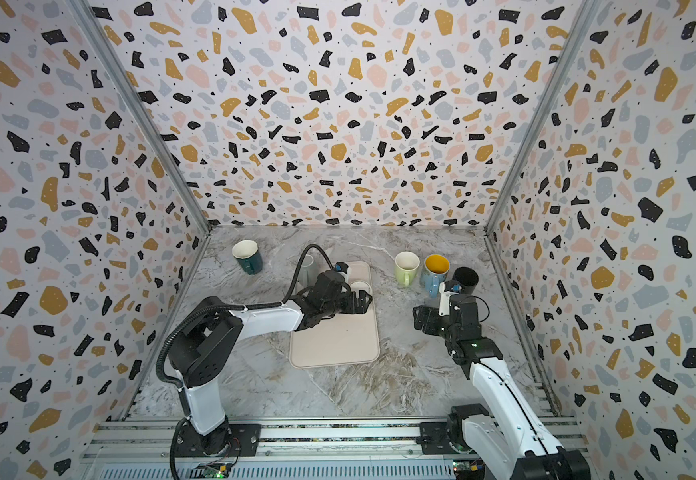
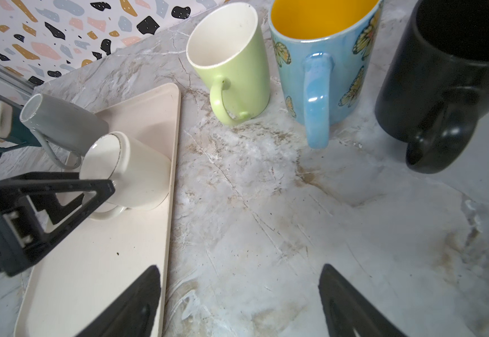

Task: Turn the mug right side up
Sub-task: Move the mug to the tray.

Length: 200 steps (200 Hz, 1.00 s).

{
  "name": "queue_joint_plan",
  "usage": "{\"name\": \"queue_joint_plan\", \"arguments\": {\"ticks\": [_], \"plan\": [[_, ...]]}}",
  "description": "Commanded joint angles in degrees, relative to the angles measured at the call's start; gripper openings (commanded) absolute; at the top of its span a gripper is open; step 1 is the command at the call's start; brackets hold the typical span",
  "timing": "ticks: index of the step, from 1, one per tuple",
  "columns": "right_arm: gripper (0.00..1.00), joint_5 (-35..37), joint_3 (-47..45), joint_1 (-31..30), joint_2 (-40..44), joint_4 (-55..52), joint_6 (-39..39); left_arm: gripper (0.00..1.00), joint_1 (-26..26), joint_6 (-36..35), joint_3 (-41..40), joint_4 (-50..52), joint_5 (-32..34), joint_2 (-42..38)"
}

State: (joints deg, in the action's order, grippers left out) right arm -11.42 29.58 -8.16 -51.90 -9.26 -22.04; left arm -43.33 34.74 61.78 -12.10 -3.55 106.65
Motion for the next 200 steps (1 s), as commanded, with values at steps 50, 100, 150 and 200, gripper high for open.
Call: {"name": "queue_joint_plan", "arguments": {"ticks": [50, 100, 150, 200], "plan": [[0.86, -0.89, 2.86, -1.12, -0.97, 0.72, -1.98, 1.00, -0.89, -1.97, -2.69, 3.59, 3.10, -7.74], [0.86, 2.56, 4.30, -7.64, -8.02, 0.86, -3.11, 1.00, -0.83, -4.86, -7.95, 8.32, 17.59, -17.57], [0.86, 7.80, 6.64, -16.48, -11.85, 2.42, -6.37, 1.00, 1.39, -1.47, -18.16, 3.97, 27.26, -29.42], [0.86, 11.84, 9.97, -23.49, -16.47, 2.40, -9.28, 1.00, 6.89, -0.43, -24.79, 2.91, 26.35, -37.14]]}}
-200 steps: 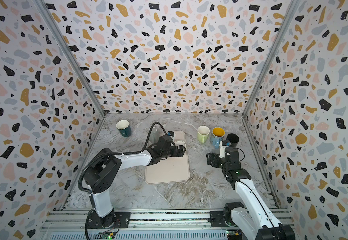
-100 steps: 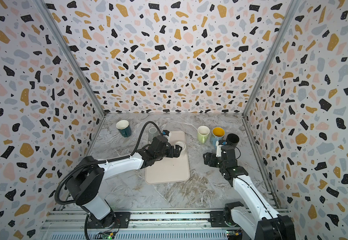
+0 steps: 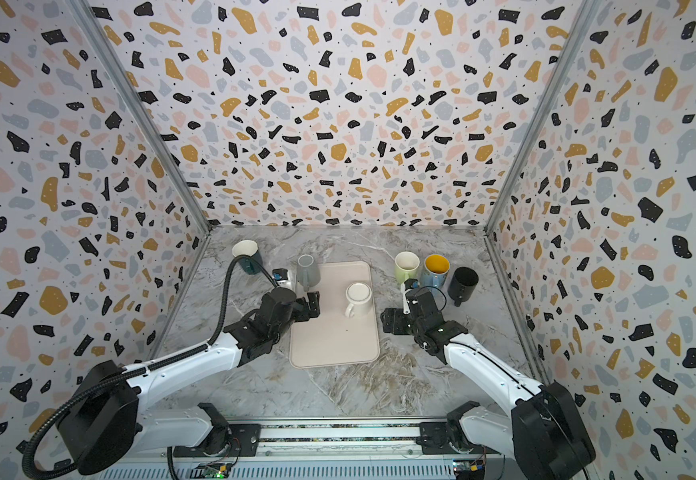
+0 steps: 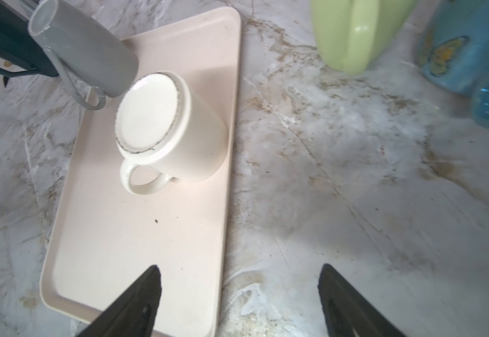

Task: Turn the mug right side up
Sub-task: Move the mug to the tray.

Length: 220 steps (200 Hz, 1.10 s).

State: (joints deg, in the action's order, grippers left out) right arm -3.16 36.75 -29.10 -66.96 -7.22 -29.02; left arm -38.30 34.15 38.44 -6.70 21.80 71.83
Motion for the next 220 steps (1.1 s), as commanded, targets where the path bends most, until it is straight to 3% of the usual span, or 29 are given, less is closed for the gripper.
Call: {"name": "queue_joint_plan", "arguments": {"ticks": [1, 62, 101, 162, 220], "plan": [[0.86, 3.68, 2.89, -2.72, -1.55, 0.37, -2.38, 1.00, 1.98, 0.10, -1.53, -2.38, 0.89, -2.45], [0.86, 3.95, 7.76, -9.70, -10.67, 2.97, -6.84, 1.00, 3.21, -1.03, -6.48, -0.02, -0.81, -5.86], [0.86, 5.80, 10.03, -11.87, -14.58, 3.76, -8.87, 1.00, 3.24, -0.80, -8.25, -0.93, -6.37, -3.85], [0.86, 5.84, 15.31, -12.09, -20.21, 3.94, -6.97, 1.00, 3.24, -0.40, -10.93, -4.34, -9.73, -3.10], [0.86, 5.11, 20.30, -11.94, -24.62, 3.17, -4.58, 1.00, 3.68, 1.43, -13.23, -6.31, -8.39, -5.75]]}}
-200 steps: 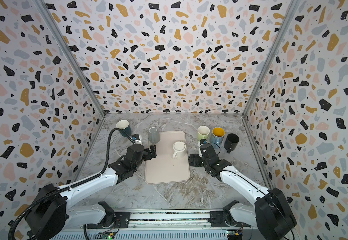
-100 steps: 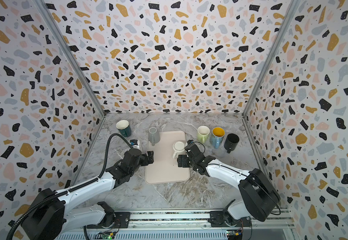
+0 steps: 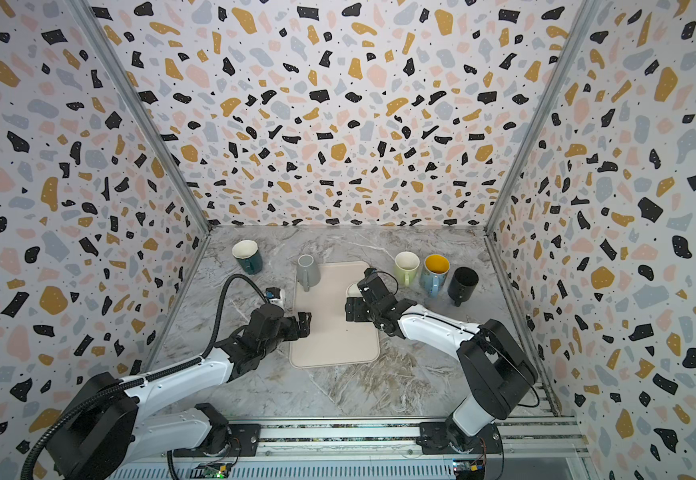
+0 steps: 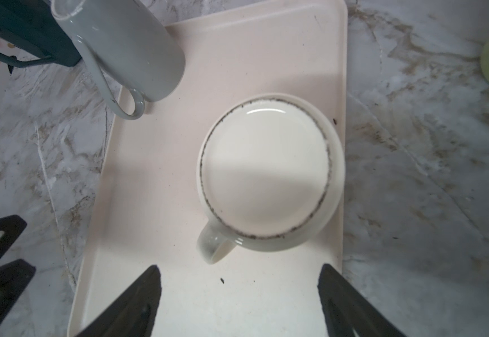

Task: Turn the mug right side up
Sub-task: Move the mug to the tray, then rotate the mug on the tray.

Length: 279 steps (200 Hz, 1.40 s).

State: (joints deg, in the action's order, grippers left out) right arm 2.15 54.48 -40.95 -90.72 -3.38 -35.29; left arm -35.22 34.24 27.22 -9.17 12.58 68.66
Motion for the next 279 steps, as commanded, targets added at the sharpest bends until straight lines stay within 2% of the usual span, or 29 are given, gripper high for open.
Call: {"name": "queue_joint_plan", "arguments": {"ticks": [1, 71, 122, 157, 213, 279], "plan": [[0.86, -0.21, 2.66, -0.10, -0.90, -0.67, 1.75, 1.00, 0.59, 1.39, -2.19, -3.97, 0.90, -2.75], [0.86, -0.25, 8.90, 0.10, -7.64, -3.20, 4.43, 1.00, 0.59, 0.86, -4.44, -4.85, 4.28, -4.92], [0.86, -1.54, 13.50, 0.17, -11.56, -3.58, 7.32, 1.00, 0.59, 0.99, -9.64, -15.25, 2.33, -5.82], [0.79, 0.27, 18.41, 0.08, -14.79, -7.69, 9.68, 1.00, 0.67, 1.43, -4.68, -5.71, 4.87, -3.88], [0.77, 6.78, 23.78, -0.18, -18.65, -15.13, 12.28, 1.00, 0.81, 1.89, -4.78, -6.26, 4.17, -2.18], [0.76, 10.71, 21.62, -0.18, -16.86, -17.24, 13.12, 1.00, 0.84, 1.62, -4.51, -5.99, 4.22, -2.13]]}}
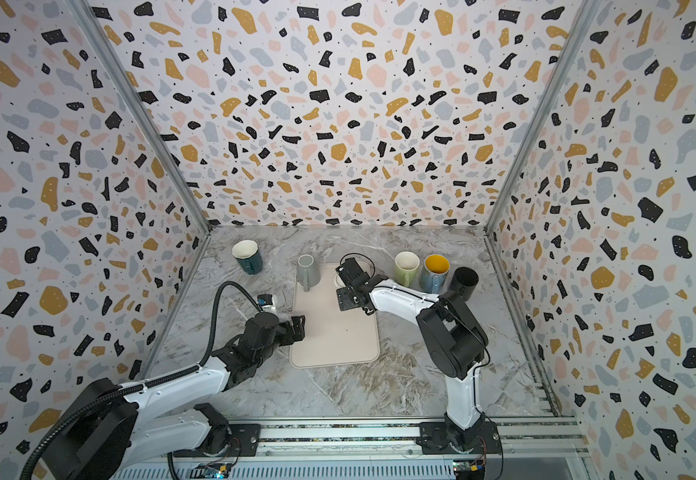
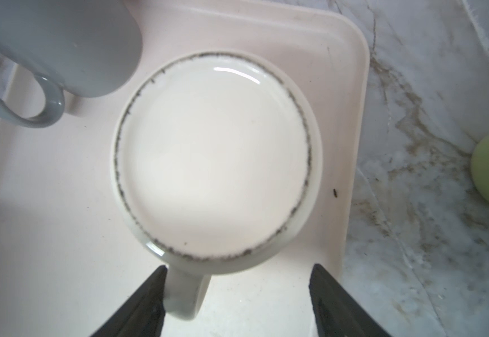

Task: Turn the mug right side up
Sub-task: Rotate the mug on the tray.

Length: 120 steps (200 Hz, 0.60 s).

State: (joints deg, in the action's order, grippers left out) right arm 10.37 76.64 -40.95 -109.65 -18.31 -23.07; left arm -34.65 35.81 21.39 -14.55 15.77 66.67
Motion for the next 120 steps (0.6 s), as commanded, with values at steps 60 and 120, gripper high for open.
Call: {"name": "queue_joint_plan", "arguments": {"ticks": [60, 120], "plan": [[0.69, -0.41, -2.00, -0.12, 2.77, -1.48, 0.18, 1.00, 0.28, 0.32, 0.53, -0.54, 3.68, -3.00], [0.63, -2.47, -3.52, -0.01, 4.52, -1.48, 0.49, 1.00, 0.26, -0.11, 0.09, -1.88, 3.10, -2.13]]}}
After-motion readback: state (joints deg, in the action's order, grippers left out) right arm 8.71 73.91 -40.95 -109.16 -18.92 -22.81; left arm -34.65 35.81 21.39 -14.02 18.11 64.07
